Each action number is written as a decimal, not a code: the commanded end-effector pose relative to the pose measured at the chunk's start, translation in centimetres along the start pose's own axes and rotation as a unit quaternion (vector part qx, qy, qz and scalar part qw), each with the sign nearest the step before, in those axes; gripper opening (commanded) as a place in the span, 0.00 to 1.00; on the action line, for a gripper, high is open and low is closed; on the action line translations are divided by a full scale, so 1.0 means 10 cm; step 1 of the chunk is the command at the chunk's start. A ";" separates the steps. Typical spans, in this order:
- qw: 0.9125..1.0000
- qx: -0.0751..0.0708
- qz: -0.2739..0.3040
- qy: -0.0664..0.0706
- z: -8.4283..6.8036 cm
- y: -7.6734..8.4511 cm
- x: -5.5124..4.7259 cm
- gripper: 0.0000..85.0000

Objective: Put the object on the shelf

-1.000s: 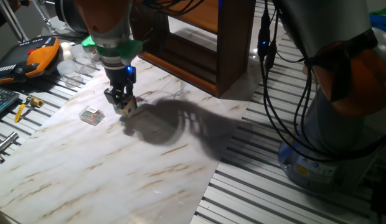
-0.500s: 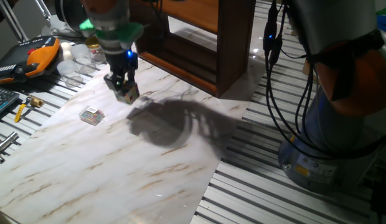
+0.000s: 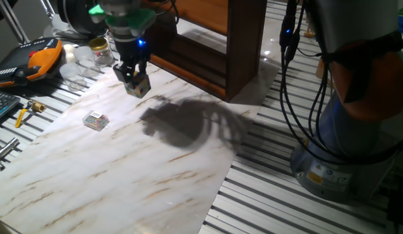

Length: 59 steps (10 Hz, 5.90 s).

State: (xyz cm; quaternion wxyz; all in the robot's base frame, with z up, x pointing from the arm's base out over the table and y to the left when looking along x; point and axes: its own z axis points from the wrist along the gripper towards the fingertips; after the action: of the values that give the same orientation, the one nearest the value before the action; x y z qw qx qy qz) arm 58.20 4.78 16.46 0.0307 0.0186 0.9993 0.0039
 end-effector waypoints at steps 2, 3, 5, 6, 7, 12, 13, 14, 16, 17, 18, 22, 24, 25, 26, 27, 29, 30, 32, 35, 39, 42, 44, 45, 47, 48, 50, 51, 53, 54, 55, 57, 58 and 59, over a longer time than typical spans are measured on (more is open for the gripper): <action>1.000 -0.003 0.008 0.002 -0.04 -0.04 0.03 0.00; 1.000 -0.001 0.009 0.003 -0.05 -0.04 0.04 0.00; 1.000 -0.005 0.012 0.003 -0.06 -0.04 0.04 0.00; 1.000 -0.015 0.026 0.004 -0.06 -0.04 0.04 0.00; 0.999 -0.007 0.038 0.004 -0.06 -0.04 0.04 0.00; 0.999 -0.010 0.049 0.015 -0.06 -0.04 0.04 0.00; 0.999 -0.014 0.043 0.016 -0.06 -0.04 0.04 0.00; 0.999 -0.009 0.035 0.017 -0.06 -0.04 0.04 0.00; 0.999 -0.001 0.028 0.021 -0.06 -0.04 0.04 0.00; 0.999 0.004 0.026 0.022 -0.14 -0.09 0.02 0.00; 0.999 0.001 0.028 0.024 -0.27 -0.16 -0.01 0.00; 1.000 0.016 0.018 0.015 -0.62 -0.37 0.00 0.00; 1.000 0.016 0.013 0.012 -0.76 -0.45 0.06 0.00; 1.000 0.016 0.010 0.012 -0.79 -0.48 0.08 0.00; 1.000 0.015 0.007 0.015 -0.81 -0.50 0.10 0.00; 1.000 0.015 0.005 0.016 -0.83 -0.52 0.11 0.00; 1.000 0.015 0.003 0.017 -0.90 -0.57 0.16 0.00; 1.000 0.013 0.001 0.019 -0.93 -0.59 0.17 0.00; 1.000 0.014 0.010 0.013 -0.94 -0.61 0.17 0.00; 0.999 0.020 0.047 -0.006 -0.94 -0.61 0.17 0.00; 0.997 0.017 0.073 -0.004 -0.94 -0.61 0.17 0.00; 0.998 0.028 0.050 0.020 -0.94 -0.61 0.17 0.00; 0.998 0.035 0.035 0.024 -0.94 -0.61 0.17 0.00; 0.998 0.034 0.035 0.028 -0.97 -0.61 0.18 0.00; 0.998 0.028 0.033 0.039 -1.15 -0.66 0.21 0.00; 0.998 0.028 0.032 0.039 -1.22 -0.68 0.21 0.00; 0.998 0.030 0.032 0.035 -1.33 -0.74 0.21 0.00; 0.998 0.029 0.032 0.036 -1.42 -0.78 0.21 0.00; 0.998 0.033 0.029 0.034 -1.57 -0.86 0.21 0.00; 0.998 0.036 0.026 0.034 -1.63 -0.90 0.20 0.00; 0.999 0.039 0.022 0.031 -1.68 -0.94 0.21 0.00; 0.999 0.036 0.013 0.032 -1.80 -1.05 0.19 0.00; 0.999 0.037 0.010 0.031 -1.82 -1.07 0.19 0.00; 0.999 0.037 0.008 0.030 -1.85 -1.11 0.17 0.00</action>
State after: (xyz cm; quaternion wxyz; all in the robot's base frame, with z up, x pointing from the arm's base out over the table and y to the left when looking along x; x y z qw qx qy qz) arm 54.99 -6.46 34.74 -0.0005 0.0262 0.9991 -0.0322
